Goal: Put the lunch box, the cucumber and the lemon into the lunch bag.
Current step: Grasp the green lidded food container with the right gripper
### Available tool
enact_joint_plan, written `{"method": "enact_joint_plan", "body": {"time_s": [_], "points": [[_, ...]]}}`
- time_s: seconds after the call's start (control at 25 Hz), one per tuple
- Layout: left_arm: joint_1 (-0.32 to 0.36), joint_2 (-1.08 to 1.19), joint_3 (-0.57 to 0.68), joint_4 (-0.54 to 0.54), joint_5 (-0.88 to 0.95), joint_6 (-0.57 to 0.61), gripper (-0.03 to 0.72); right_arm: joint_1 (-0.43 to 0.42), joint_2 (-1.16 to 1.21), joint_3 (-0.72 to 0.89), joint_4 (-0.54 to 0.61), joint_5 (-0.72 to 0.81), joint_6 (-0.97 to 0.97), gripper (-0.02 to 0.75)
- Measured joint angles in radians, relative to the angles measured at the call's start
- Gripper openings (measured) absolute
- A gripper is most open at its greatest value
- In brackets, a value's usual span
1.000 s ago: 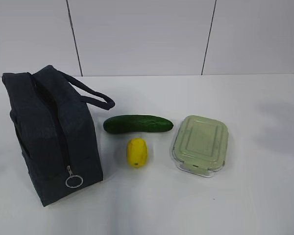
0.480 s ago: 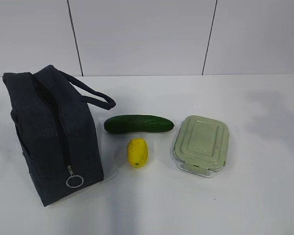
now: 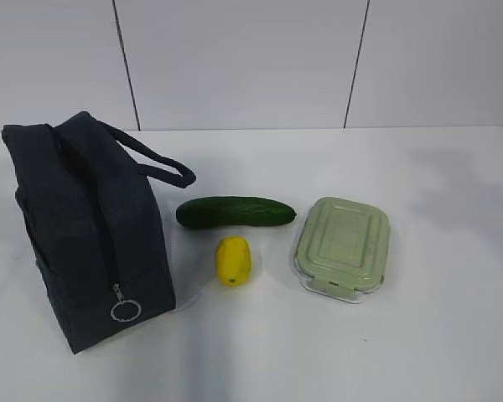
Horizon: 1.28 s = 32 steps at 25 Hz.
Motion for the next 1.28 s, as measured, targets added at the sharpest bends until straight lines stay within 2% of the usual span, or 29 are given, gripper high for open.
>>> {"method": "enact_joint_plan", "body": {"time_s": [1.28], "points": [[0.000,0.133,0.000,0.022,-0.075,0.000,0.436,0.000,0.091,0.000,0.010,-0.012,0.000,0.496]]}}
